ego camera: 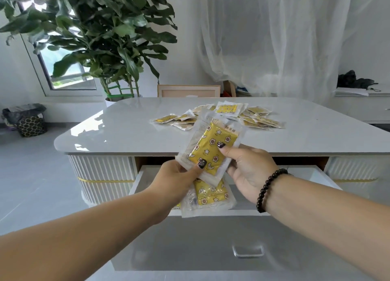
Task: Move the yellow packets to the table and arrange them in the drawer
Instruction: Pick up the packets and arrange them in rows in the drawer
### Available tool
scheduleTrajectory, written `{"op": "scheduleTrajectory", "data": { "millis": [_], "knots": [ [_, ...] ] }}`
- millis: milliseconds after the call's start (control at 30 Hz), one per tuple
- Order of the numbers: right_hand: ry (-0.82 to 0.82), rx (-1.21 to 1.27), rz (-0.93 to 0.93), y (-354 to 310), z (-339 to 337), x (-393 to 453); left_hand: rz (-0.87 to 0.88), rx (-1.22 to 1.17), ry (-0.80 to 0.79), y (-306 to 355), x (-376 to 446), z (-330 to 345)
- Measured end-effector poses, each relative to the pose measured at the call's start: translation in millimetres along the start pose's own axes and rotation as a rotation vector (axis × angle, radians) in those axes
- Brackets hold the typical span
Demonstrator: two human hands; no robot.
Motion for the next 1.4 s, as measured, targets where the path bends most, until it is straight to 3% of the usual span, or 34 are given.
{"op": "scheduleTrajectory", "data": {
  "millis": [267,400,567,933,1200,1400],
  "knots": [
    [0.023,-0.265,-0.098,12,-2,48,-0.120,-0.011,0.057,-7,16,-13],
    [0.023,-0.396,-0.091,13,-27,85,-0.130,-0.070,0.279,-15,29,-48],
    [-0.115,-0.841,0.218,54,-50,115,-0.134,-0.066,0.452,-37,37,-67],
    [-0.123,-0.787,0.591,123,-30,151,-0.196,-0.163,0.385,-60,57,-72],
    [-0.082,-0.908,0.500,141,-26,169,-0.190,-0.206,0.352,-63,58,-74],
    [-0.141,-1.266,0.318,148,-34,180,-0.221,-0.197,0.328,-64,59,-71]
  ]
}}
Point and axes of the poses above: each hand's wrist, its own x-axis towards the middle knuckle, its own z-axis out of the palm, y = z × x, the point moved 4 cm from there along x, towards the middle knuckle, and after that the axes turned 1 degree about -x, right-handed, at the moved point
